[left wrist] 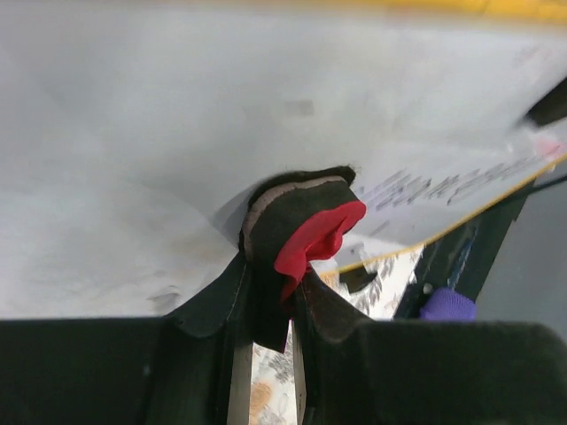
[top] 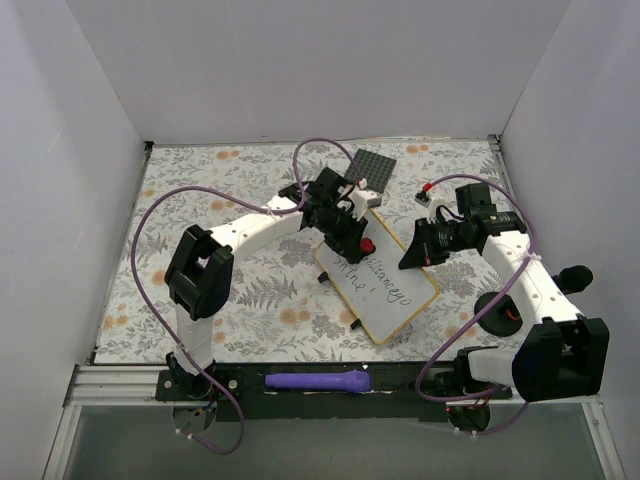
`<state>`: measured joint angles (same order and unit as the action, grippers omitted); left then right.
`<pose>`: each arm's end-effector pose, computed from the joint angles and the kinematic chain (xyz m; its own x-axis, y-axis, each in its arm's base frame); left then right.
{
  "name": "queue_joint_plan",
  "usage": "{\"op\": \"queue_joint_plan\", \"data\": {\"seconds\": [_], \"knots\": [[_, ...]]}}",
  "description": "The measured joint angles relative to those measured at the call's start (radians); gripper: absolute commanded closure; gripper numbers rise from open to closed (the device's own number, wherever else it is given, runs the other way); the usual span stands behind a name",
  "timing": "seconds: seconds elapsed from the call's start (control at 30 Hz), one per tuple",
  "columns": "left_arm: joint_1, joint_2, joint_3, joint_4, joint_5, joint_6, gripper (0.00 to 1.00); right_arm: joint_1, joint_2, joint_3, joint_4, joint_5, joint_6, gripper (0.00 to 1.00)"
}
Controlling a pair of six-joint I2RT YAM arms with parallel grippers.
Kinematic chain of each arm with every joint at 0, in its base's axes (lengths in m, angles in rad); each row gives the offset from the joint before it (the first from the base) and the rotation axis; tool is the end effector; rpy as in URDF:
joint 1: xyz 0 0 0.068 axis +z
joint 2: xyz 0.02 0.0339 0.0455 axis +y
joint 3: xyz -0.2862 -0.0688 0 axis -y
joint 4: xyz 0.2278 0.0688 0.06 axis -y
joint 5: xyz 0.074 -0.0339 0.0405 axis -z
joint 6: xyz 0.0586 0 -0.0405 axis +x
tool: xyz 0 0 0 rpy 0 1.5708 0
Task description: Erase the whiteboard
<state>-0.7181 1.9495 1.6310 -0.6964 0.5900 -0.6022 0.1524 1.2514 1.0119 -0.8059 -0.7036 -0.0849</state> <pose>0.2991 -0.3046 0.2609 -0.9621 0.2155 -0.1672 0.2704 0.6731 -0.6884 0.2168 0.0717 0.2868 -0.8150 -0.1906 -0.5472 -0.5074 0.6907 0.5152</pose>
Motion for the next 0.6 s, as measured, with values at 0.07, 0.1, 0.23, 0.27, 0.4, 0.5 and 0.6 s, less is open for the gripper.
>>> {"op": "queue_joint_plan", "data": {"seconds": [0.07, 0.1, 0.23, 0.27, 0.4, 0.5, 0.6], "knots": [[-0.018, -0.017, -0.079, 0.023, -0.005, 0.000, 1.00, 0.000, 0.000, 0.000, 0.000, 0.001, 0.000, 0.99], [-0.025, -0.021, -0.109, 0.024, -0.006, 0.000, 1.00, 0.000, 0.000, 0.000, 0.000, 0.001, 0.000, 0.99], [-0.040, -0.022, -0.179, 0.003, -0.010, -0.002, 1.00, 0.000, 0.000, 0.000, 0.000, 0.001, -0.001, 0.99], [-0.042, -0.022, -0.174, -0.005, -0.014, -0.005, 1.00, 0.000, 0.000, 0.000, 0.001, 0.000, -0.001, 0.99], [-0.043, -0.014, -0.058, -0.042, -0.039, -0.009, 1.00, 0.000, 0.000, 0.000, 0.002, 0.000, -0.001, 0.99], [-0.043, -0.007, 0.046, -0.011, -0.060, -0.014, 1.00, 0.000, 0.000, 0.000, 0.002, -0.001, -0.001, 0.99], [-0.043, -0.008, 0.062, 0.026, -0.078, -0.012, 1.00, 0.000, 0.000, 0.000, 0.002, -0.002, -0.001, 0.99]]}}
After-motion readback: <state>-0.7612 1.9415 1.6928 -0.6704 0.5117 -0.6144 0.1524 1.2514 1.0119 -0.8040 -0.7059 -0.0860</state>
